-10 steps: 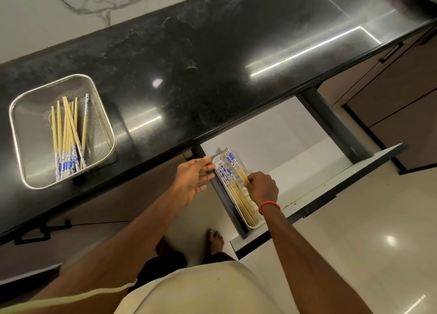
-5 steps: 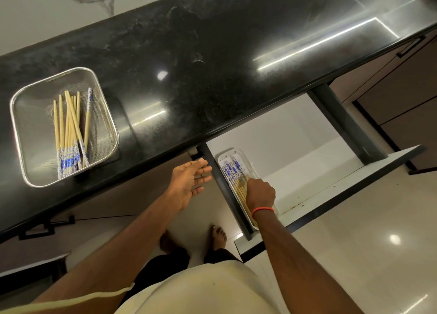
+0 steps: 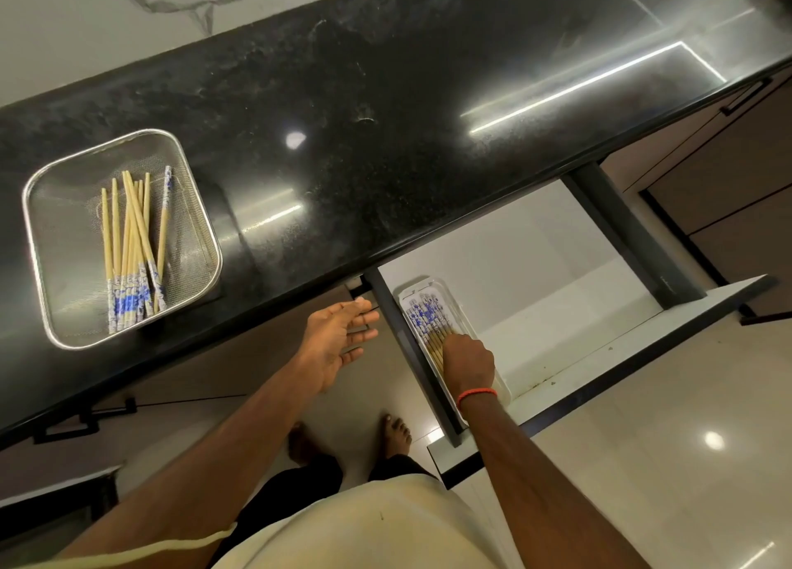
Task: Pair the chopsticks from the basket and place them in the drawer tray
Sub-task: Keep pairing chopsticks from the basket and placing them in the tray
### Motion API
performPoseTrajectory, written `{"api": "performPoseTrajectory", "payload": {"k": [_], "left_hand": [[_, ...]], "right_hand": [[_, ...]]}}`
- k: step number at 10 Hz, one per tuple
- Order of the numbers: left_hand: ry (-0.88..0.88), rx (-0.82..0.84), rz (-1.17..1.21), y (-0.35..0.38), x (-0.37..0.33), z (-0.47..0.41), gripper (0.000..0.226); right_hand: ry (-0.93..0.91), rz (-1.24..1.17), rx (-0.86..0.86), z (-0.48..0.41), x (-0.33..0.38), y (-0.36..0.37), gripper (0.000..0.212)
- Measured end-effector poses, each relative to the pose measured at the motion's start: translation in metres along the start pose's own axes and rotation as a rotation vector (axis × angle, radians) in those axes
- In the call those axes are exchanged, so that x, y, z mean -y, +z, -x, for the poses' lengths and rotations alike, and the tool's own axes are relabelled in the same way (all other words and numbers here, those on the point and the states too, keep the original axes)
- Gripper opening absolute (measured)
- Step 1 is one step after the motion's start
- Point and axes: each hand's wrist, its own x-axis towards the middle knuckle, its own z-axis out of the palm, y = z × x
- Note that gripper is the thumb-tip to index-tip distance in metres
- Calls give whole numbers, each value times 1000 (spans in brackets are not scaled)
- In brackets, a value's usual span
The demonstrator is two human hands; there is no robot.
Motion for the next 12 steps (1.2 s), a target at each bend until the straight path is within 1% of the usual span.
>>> {"api": "performPoseTrajectory", "payload": {"k": [3, 5, 6, 7, 8, 10, 12], "left_hand": [[-11, -4, 2, -10, 3, 3, 24], [-11, -3, 0, -14, 5, 5, 24], [-10, 0, -4, -14, 6, 6, 24], [0, 4, -8, -17, 6, 8, 25], [13, 12, -8, -19, 6, 10, 26], [41, 30, -4, -25, 2, 16, 26], [91, 35, -17, -35, -1, 23, 27]], "right_hand": [[-80, -24, -2, 1, -5, 4, 22], [-104, 20, 1, 9, -10, 4, 18], [-117, 58, -29, 13, -10, 4, 22], [-127, 125, -14, 21, -7, 1, 23], [-121, 146, 1, 25, -5, -3, 20], [-96, 144, -32, 33, 3, -12, 19], [-79, 77, -100, 39, 17, -37, 18]]}}
